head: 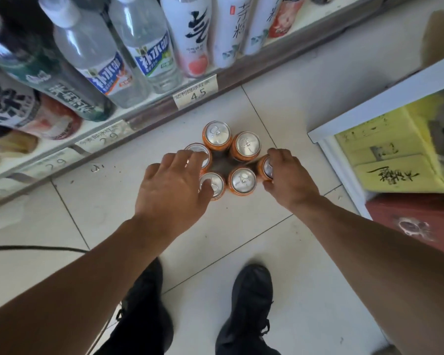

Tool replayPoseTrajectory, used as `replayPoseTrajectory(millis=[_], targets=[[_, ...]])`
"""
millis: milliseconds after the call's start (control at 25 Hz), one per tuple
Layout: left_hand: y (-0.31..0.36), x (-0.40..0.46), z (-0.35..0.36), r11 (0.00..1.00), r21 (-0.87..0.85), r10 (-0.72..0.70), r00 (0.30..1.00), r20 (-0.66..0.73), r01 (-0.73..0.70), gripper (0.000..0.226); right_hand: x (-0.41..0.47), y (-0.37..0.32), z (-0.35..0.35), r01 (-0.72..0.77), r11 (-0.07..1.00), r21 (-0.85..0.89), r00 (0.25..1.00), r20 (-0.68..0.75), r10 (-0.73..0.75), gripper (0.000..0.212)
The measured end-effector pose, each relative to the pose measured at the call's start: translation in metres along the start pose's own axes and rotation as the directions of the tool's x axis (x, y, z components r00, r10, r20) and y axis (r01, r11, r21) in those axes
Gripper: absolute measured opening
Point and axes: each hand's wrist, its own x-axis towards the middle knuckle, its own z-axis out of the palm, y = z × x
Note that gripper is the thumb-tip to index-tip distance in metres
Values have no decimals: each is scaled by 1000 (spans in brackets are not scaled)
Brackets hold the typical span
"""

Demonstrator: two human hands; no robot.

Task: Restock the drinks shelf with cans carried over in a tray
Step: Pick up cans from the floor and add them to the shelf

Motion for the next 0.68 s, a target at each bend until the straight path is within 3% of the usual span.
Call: replayPoseTrajectory(millis=[200,440,680], targets=[[16,-6,-58,997,-60,-41,999,-15,40,41,-34,-6,-64,-52,997,58,999,-12,53,70],[68,-23,-198,985,-166,-46,999,-17,43,44,-108,-42,-228,-15,987,161,997,-75,28,80],[106,-35,-367,971,-237,-4,999,-51,-8,42,-184,-100,-405,127,954,272,981,-178,-79,90]])
